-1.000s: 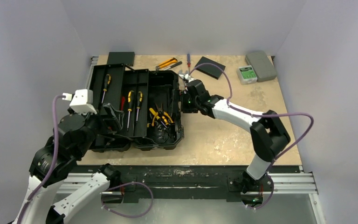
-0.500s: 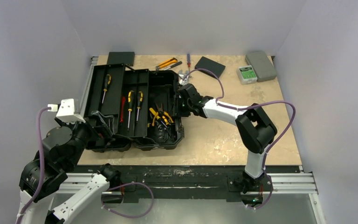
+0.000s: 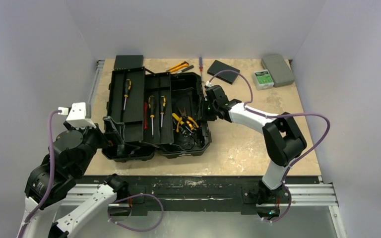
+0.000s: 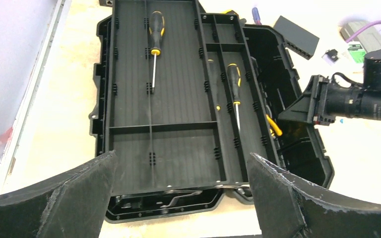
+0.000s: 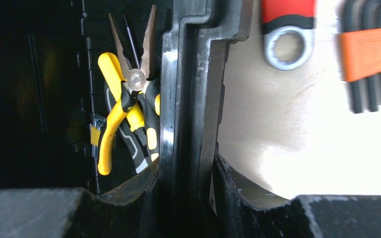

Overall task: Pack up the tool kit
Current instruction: Move the toolbox to the center of the board.

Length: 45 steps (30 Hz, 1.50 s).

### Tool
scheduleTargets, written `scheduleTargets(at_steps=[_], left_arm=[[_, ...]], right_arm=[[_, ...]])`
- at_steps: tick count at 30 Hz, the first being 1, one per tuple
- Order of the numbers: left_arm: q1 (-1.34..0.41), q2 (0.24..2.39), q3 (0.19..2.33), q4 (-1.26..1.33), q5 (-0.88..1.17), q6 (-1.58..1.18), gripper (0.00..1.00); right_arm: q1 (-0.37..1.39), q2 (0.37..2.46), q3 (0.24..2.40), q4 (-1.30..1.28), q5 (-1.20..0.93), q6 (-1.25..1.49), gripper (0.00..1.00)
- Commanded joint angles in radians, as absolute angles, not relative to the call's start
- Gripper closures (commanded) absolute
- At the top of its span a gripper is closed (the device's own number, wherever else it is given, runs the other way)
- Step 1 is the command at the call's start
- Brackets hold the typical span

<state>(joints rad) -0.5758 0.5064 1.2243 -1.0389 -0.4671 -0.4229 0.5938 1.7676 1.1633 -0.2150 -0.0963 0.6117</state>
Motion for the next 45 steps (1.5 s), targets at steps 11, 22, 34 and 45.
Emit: scheduleTargets(at_steps=[11,22,34,45], left_arm=[[-0.57,0.621,1.176,-0.978,-0.409,-0.384,0.0],[-0.466,0.75,1.191,-0.92,-0.272,-0.419,0.0],[0.265,1.016,1.205,-0.755,0.594,-0.484,0.02],[0.457,1.265,1.079,-0.504,0.784,-0.66,0.05]], right_arm=[[0.389,1.601,1.101,-0.244,-0.012,0.578,1.0],[0.307,1.544,1.017,-0.195,-0.03,0.557,1.0],[0.297,1.526,0.937,-0.055,-0.095,0.567,0.96],[0.296,1.492,0.872,0.054,-0.16,0.579,0.92]])
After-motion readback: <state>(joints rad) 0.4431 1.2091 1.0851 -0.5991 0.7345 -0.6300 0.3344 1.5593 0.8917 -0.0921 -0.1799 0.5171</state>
